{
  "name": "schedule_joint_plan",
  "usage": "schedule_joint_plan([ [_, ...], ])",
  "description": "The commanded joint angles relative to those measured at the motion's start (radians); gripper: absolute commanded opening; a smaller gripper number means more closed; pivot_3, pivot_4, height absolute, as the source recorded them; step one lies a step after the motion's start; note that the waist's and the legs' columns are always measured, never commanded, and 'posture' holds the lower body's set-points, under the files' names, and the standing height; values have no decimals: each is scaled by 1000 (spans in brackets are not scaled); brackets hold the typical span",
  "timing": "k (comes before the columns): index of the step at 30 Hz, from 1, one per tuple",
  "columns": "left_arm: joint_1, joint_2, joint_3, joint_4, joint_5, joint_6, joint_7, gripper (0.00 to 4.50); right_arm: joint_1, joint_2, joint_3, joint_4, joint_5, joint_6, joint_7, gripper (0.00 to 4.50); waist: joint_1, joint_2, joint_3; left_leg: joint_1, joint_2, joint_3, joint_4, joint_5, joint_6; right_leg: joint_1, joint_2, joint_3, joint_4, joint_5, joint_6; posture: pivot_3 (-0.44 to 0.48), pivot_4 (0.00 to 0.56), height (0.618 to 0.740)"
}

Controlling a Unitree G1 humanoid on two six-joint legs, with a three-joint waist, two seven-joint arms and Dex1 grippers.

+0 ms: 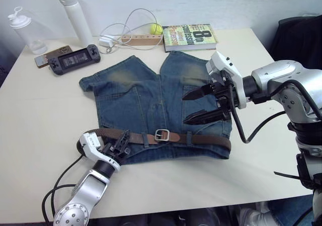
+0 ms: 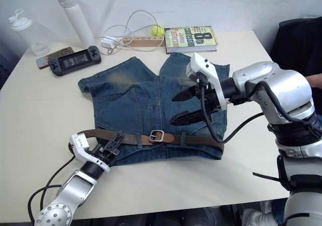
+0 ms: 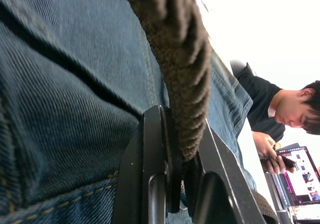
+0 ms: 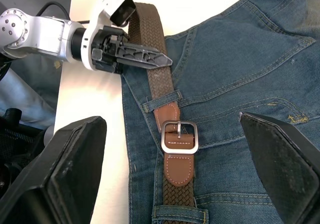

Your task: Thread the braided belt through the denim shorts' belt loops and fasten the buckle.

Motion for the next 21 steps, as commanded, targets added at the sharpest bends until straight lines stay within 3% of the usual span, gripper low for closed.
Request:
schedule_joint_plan([
  [1,-22,4,-27,24,4,42,-16,0,-5,-7,-31,-50,21,18,-15,4492,1,0,0,0,0,0,0,0,0,0,0,0,0,0,0,0,150,734],
  [4,-37,17,-33,58,-13,90,-4,0,14,-6,-29,-80,21,23,-34,4492,4,0,0,0,0,0,0,0,0,0,0,0,0,0,0,0,150,734],
  [9,-60,57,-23,105,-61,188,12,0,139,-17,58,-170,-161,-236,-70,4492,20,1,0,0,-1,-1,1,0,0,2,-1,-1,0,0,1,0,150,734],
  [12,-83,106,-18,130,-65,246,-5,0,225,35,97,-183,-258,-383,-135,4492,24,1,-1,1,-1,-1,2,0,0,2,-1,-1,0,0,1,0,150,734],
  [17,-147,150,15,205,-72,297,-34,0,378,79,193,-153,-489,-736,-206,4492,25,3,-2,6,-1,-3,1,0,0,9,0,-3,-2,0,1,0,150,734],
  [21,-222,123,29,271,-97,329,-22,0,470,120,251,-76,-640,-1111,-251,4492,27,5,-3,7,-1,-4,1,1,-1,11,0,-4,-1,1,1,0,150,734],
])
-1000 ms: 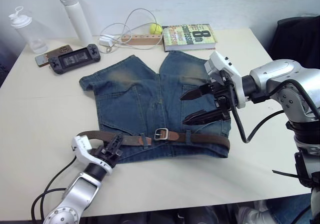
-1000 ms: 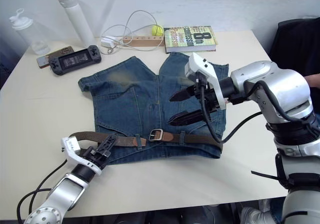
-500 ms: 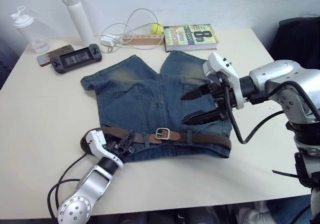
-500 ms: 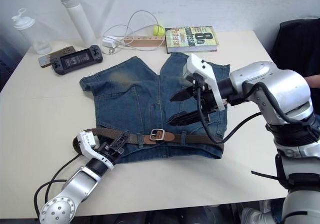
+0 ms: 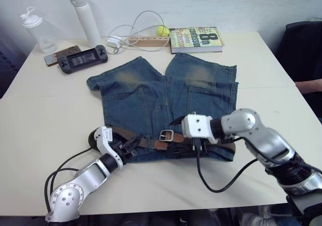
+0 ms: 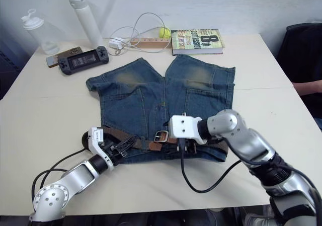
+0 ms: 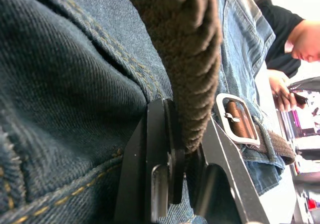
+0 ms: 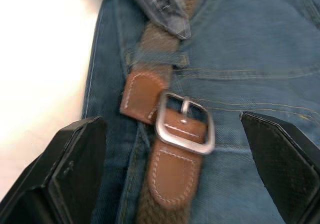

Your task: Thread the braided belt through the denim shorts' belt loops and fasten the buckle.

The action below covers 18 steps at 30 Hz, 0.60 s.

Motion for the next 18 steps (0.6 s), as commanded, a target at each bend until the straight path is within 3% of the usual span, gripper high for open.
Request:
schedule_joint_plan([
  [1,-26,-24,-13,84,-2,38,12,0,47,14,36,43,-140,-327,-47,4492,1,1,0,0,0,-1,0,0,0,1,0,-1,0,0,0,0,150,734],
  [8,-17,-50,-12,78,3,74,27,0,74,65,4,160,-344,-628,-246,4492,1,2,-1,1,0,-1,1,0,-1,1,0,0,1,0,0,0,150,734],
  [11,-4,-47,2,71,0,78,29,0,77,69,-5,185,-355,-673,-270,3640,0,2,-1,1,-1,-1,1,0,0,1,0,0,0,0,0,0,150,734],
  [14,-3,-46,12,68,-3,83,31,0,70,68,-7,201,-372,-696,-275,2241,-4,2,-1,1,-1,-1,0,1,0,1,0,0,0,0,0,0,150,734],
  [18,-2,-50,12,65,2,83,32,0,75,65,-7,211,-354,-707,-251,2241,-7,2,-1,1,-1,-1,0,1,-1,1,0,0,1,0,0,0,150,734],
])
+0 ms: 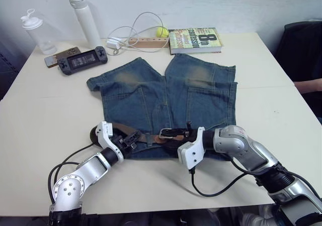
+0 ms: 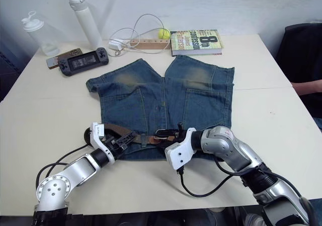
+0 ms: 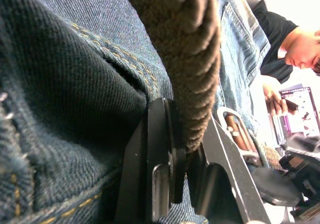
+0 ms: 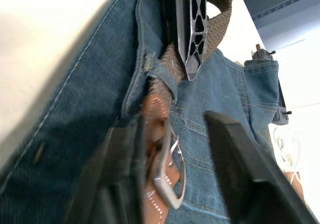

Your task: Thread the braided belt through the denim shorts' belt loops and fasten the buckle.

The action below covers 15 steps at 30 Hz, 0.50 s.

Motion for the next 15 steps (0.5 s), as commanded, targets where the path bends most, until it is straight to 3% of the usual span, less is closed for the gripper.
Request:
schedule_joint_plan([
  [1,32,-14,-26,28,7,35,10,0,4,2,-20,-11,12,-28,5,2241,0,0,0,0,0,0,0,0,0,0,0,0,0,0,0,0,150,734],
  [15,47,4,-48,20,2,88,-24,0,7,-1,-13,20,-50,-120,-26,2241,0,0,0,0,0,0,0,0,0,0,0,0,-1,0,0,0,150,734],
])
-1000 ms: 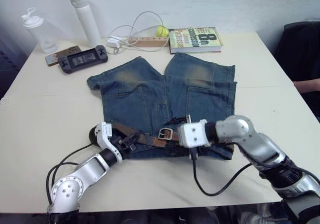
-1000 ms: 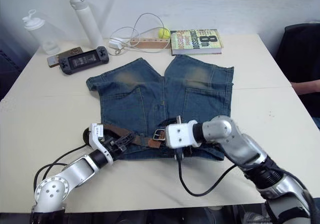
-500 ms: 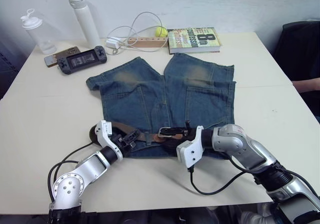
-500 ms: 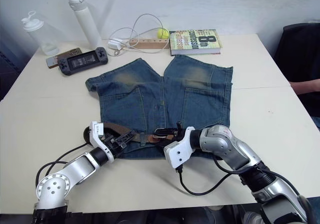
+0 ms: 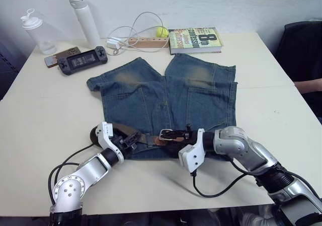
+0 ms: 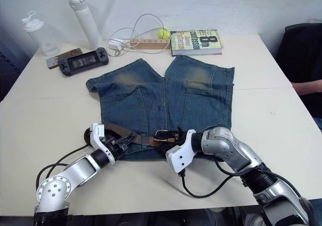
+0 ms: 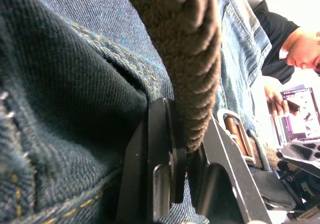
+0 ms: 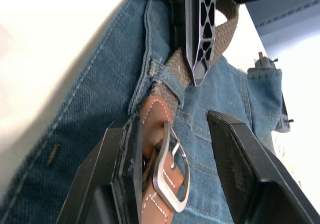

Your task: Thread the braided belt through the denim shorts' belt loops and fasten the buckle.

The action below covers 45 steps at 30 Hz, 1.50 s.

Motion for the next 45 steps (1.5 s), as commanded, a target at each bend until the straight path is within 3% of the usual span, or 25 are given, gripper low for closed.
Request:
schedule_joint_plan([
  [1,37,16,-52,38,-6,79,-28,0,5,-3,-15,12,-36,-57,-29,2241,-1,0,0,0,0,0,0,0,0,0,0,0,0,0,0,0,150,734],
  [17,-147,76,-105,166,110,185,-207,0,92,-60,-74,-48,-114,-91,-90,2241,9,4,-2,0,-1,-2,0,0,0,1,-1,-1,0,0,0,0,150,734],
  [23,-167,78,-104,186,156,211,-252,0,141,-80,-95,-86,-110,-79,-92,2241,11,4,-2,0,-2,-2,0,0,0,1,-1,-1,0,0,0,0,150,734],
  [39,-154,45,-78,175,218,237,-286,0,116,-41,-88,-76,-139,-92,-127,2241,10,5,-3,1,-2,-2,0,0,0,2,-1,-1,0,0,0,0,150,734],
  [44,-155,31,-71,172,229,230,-289,0,106,-39,-82,-70,-142,-98,-119,751,9,5,-3,1,-2,-2,0,0,0,2,-1,-1,0,0,0,0,150,734],
  [45,-156,29,-68,172,231,231,-290,0,103,-38,-81,-68,-141,-99,-118,191,9,5,-3,1,-2,-2,0,0,0,2,-1,-1,0,0,0,0,150,734],
])
